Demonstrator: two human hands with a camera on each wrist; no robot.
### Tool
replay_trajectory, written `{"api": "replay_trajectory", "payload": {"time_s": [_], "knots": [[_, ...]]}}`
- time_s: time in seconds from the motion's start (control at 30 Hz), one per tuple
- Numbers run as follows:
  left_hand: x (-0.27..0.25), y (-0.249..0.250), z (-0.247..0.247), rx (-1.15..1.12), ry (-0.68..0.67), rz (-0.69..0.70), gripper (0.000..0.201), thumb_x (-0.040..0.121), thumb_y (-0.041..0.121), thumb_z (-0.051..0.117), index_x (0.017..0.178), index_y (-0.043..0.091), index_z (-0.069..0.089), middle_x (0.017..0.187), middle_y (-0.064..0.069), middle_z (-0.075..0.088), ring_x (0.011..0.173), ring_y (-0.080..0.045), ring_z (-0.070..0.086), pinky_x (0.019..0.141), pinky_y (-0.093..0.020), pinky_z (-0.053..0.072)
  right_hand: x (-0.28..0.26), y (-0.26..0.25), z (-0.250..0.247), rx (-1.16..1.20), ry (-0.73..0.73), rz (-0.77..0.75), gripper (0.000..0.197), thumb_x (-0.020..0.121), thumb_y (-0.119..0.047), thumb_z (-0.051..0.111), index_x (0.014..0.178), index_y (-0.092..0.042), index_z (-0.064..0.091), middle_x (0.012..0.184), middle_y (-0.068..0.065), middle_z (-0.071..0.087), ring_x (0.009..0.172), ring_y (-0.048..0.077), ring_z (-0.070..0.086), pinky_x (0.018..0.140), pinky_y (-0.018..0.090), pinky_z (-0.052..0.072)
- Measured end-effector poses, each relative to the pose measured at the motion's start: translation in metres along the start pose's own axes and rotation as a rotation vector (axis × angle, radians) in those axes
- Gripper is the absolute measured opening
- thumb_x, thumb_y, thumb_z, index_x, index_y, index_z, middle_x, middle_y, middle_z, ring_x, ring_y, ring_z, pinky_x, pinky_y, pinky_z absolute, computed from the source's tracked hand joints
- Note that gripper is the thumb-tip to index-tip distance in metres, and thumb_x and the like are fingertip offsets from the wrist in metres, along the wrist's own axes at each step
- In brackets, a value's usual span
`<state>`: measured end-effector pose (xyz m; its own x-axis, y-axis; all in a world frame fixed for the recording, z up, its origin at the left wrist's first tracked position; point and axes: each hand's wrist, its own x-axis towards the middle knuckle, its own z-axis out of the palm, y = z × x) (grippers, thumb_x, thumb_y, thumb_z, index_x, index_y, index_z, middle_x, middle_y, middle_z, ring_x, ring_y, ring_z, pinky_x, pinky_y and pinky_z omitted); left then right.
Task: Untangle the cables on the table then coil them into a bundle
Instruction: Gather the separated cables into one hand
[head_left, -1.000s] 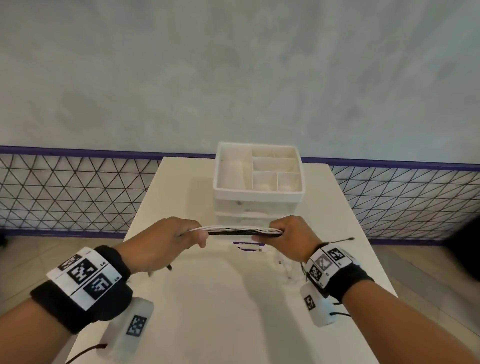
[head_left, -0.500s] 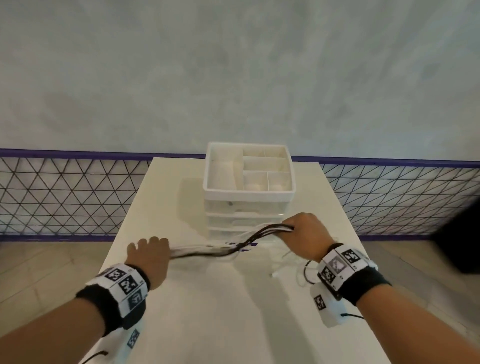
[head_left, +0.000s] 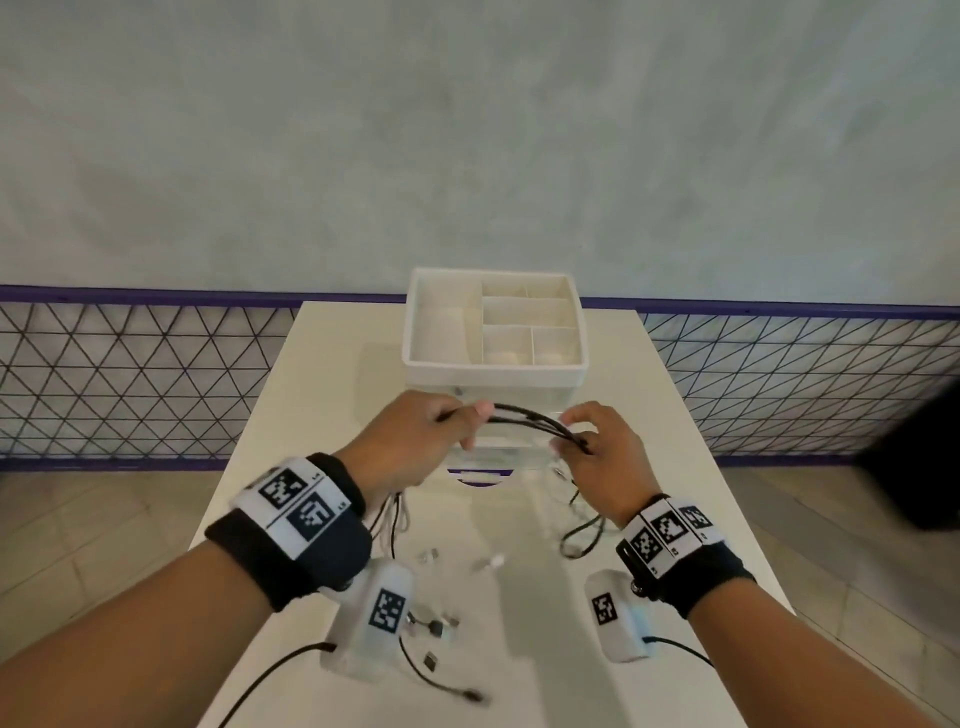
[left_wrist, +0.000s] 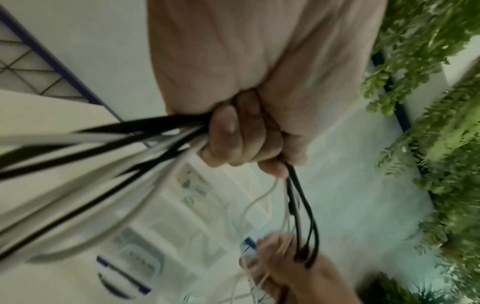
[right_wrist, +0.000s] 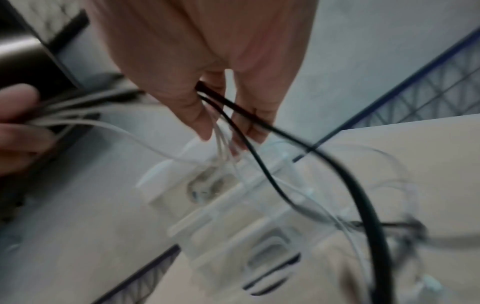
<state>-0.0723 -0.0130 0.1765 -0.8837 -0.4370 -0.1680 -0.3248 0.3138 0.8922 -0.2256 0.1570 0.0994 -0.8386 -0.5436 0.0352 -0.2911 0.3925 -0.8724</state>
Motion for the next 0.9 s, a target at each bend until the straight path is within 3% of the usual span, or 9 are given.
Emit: {"api": "replay_trajectory", "payload": {"time_s": [0.1,0.23,0.33,0.43,0.57,0.67,0.73,0.8,0.9], "knots": [[0.0,0.008,-0.017,-0.034,0.056,0.003,0.043,0.093,0.048,0.059,0.069,0.012,0.056,0.048,0.006,0.027,0.043,-0.014,0.018,0.044,-0.023,0.019,0.001,0.035,-0.011,-0.236,0.129,0.087,0.011,0.089,-0.004,0.062,0.088,-0.016,0.062,0.096,0.008,0.063,0.083,0.025,0.061,0.057,0.016,0.043],[0.0,0.016,-0.04,-0.051,0.127,-0.017,0.044,0.092,0.048,0.06,0.068,0.011,0.054,0.054,0.001,0.025,0.043,-0.015,0.017,0.045,-0.024,0.019,-0.007,0.087,-0.019,-0.341,-0.029,0.312,0.025,0.098,-0.031,0.054,0.087,-0.01,0.063,0.085,0.012,0.07,0.089,0.034,0.067,0.072,0.033,0.048],[-0.001,0.016,-0.043,0.012,0.155,-0.036,0.045,0.092,0.049,0.06,0.07,0.01,0.055,0.054,0.0,0.026,0.04,-0.013,0.019,0.042,-0.023,0.022,-0.023,0.112,-0.01,-0.517,-0.203,0.418,0.042,0.102,-0.047,0.041,0.11,-0.011,0.06,0.106,0.017,0.061,0.102,0.039,0.062,0.083,0.035,0.047],[-0.002,0.014,-0.046,0.08,0.189,-0.061,0.045,0.093,0.049,0.058,0.072,0.009,0.056,0.055,0.0,0.028,0.039,-0.011,0.022,0.041,-0.023,0.025,-0.036,0.117,-0.01,-0.713,-0.246,0.442,0.046,0.099,-0.06,0.028,0.122,-0.026,0.049,0.117,0.013,0.054,0.108,0.038,0.06,0.094,0.044,0.047],[-0.004,0.01,-0.058,0.103,0.189,-0.107,0.047,0.092,0.051,0.058,0.073,0.008,0.056,0.058,-0.002,0.026,0.047,-0.016,0.019,0.046,-0.025,0.022,-0.03,0.112,-0.027,-0.623,-0.257,0.442,0.049,0.095,-0.067,0.033,0.107,-0.032,0.065,0.098,0.009,0.071,0.097,0.033,0.068,0.084,0.035,0.051],[-0.004,0.008,-0.067,0.094,0.194,-0.121,0.046,0.092,0.05,0.058,0.073,0.009,0.055,0.056,0.0,0.025,0.046,-0.015,0.019,0.047,-0.026,0.021,-0.019,0.098,-0.043,-0.45,-0.235,0.43,0.046,0.092,-0.059,0.052,0.069,-0.024,0.071,0.054,-0.003,0.059,0.055,0.021,0.061,0.052,0.024,0.042],[-0.004,0.007,-0.072,0.082,0.191,-0.134,0.046,0.092,0.051,0.059,0.071,0.01,0.055,0.055,0.001,0.025,0.046,-0.015,0.019,0.047,-0.026,0.021,-0.009,0.09,-0.058,-0.434,-0.202,0.466,0.043,0.089,-0.054,0.062,0.066,-0.019,0.073,0.046,-0.005,0.056,0.039,0.016,0.047,0.042,0.019,0.036],[-0.004,0.006,-0.076,0.075,0.189,-0.143,0.046,0.091,0.052,0.06,0.07,0.01,0.055,0.052,0.002,0.027,0.046,-0.015,0.019,0.048,-0.026,0.021,0.001,0.088,-0.069,-0.479,-0.185,0.476,0.034,0.088,-0.045,0.067,0.074,-0.015,0.075,0.056,0.0,0.063,0.041,0.017,0.05,0.041,0.019,0.037],[-0.004,0.007,-0.075,0.065,0.195,-0.122,0.045,0.092,0.049,0.06,0.069,0.01,0.054,0.05,0.004,0.027,0.045,-0.015,0.018,0.047,-0.025,0.02,0.007,0.087,-0.073,-0.65,-0.175,0.447,0.029,0.087,-0.043,0.067,0.082,-0.015,0.074,0.072,0.005,0.069,0.068,0.021,0.066,0.057,0.025,0.048]]}}
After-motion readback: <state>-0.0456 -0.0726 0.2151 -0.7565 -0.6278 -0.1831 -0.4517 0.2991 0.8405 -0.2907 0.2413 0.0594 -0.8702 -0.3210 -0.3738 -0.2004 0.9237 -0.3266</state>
